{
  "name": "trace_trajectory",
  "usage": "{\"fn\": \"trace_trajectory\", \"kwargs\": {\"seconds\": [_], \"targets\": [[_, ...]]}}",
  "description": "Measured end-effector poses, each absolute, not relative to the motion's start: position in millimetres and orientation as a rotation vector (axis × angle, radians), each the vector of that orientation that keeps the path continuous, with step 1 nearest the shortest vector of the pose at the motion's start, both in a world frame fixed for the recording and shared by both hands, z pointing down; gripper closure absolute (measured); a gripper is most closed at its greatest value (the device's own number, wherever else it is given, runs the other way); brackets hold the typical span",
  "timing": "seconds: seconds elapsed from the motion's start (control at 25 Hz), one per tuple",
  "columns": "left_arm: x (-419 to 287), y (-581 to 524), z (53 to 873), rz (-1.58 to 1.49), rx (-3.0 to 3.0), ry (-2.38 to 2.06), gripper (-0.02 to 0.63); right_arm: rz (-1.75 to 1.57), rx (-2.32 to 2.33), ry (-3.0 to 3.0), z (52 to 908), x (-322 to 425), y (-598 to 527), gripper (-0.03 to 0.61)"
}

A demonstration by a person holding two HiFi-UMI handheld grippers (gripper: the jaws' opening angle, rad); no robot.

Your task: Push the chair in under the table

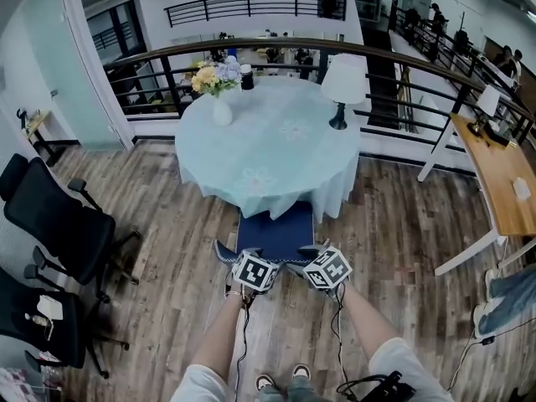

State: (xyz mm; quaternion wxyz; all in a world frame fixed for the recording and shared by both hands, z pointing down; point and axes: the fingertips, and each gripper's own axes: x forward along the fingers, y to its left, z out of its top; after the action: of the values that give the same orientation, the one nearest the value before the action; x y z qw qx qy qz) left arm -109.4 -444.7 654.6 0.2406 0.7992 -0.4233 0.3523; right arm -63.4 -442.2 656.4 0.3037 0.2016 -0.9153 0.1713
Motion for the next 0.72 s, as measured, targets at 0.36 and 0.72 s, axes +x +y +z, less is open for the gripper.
{"fn": "trace_trajectory", "kwargs": {"seconds": [0.36,0.72], "targets": [[-100,-409,582,0.466,2.262,-1.302,0.333,0.372,0.682,-2.509,603,-73,-409,0.370],[-107,-364,542,0.367,2.270,-1.450,0.417,0.370,1.086,-2.505,555,-47,-382,0.476]]}}
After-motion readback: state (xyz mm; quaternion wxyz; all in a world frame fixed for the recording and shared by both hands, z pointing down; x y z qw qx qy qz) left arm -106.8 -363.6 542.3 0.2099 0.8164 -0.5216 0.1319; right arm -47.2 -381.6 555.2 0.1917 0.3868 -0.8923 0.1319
